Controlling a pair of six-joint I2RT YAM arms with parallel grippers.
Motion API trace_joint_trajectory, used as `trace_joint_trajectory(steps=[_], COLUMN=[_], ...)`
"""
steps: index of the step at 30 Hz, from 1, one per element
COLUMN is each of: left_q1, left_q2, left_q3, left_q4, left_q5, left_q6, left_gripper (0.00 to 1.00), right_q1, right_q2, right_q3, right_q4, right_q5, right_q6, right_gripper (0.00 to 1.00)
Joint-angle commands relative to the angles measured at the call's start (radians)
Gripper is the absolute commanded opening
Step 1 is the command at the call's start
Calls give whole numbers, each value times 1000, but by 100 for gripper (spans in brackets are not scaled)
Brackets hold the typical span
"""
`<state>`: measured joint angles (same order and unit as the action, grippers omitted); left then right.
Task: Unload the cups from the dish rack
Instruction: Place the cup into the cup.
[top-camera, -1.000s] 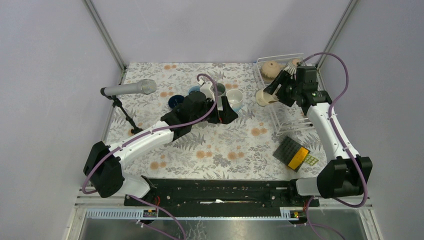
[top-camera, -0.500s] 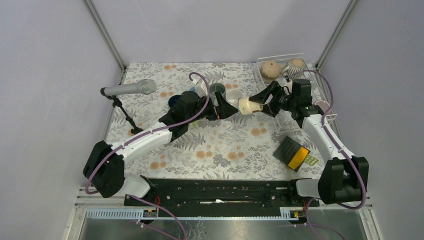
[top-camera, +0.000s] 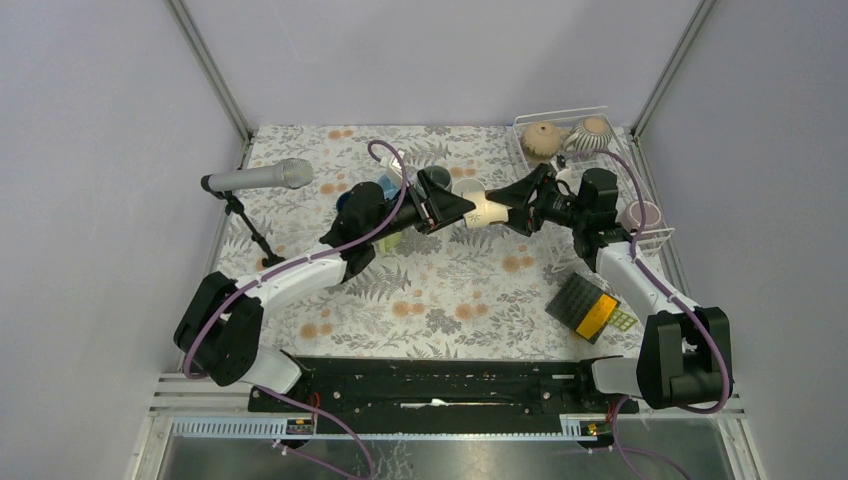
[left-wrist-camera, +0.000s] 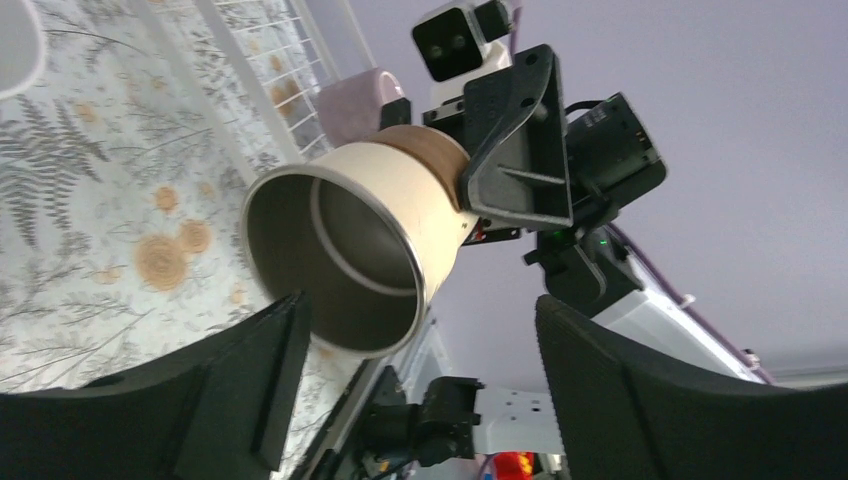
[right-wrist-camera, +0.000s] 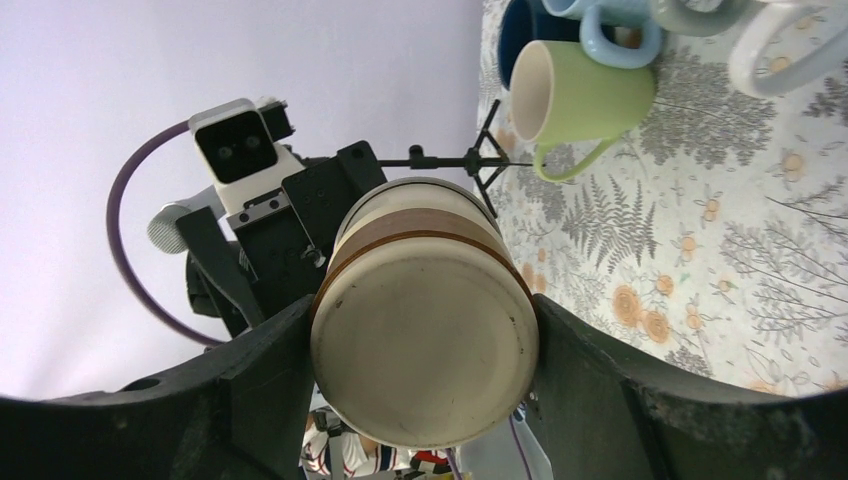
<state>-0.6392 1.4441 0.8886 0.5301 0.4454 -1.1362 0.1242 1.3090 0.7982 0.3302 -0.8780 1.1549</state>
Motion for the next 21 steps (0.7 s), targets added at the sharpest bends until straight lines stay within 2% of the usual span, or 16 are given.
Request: trace_joint_trajectory(steps=[1,6,16,19,21], left_q1=[3,3,3,2,1], left_q2=[17,53,80,82,84], left_q3=[-11,-17,-31,-32,-31], left_q4=[187,280,385,398,400], left_q5=[52,75,90,94,97], left_q6=[-105,-181,-258,-263,-262], left_gripper=[76,62,40,27,22], right_q1=[24,36,52,58,60], right_q2=[-1,11,25,27,28], right_q3=[-11,-22,-31,-31,-30], right_q4=[164,210,258,259,260], right_q5=[-62,-70,-78,-75,-72], right_q6=[80,111,138,137,138], right_gripper=[21,21,22,21,21])
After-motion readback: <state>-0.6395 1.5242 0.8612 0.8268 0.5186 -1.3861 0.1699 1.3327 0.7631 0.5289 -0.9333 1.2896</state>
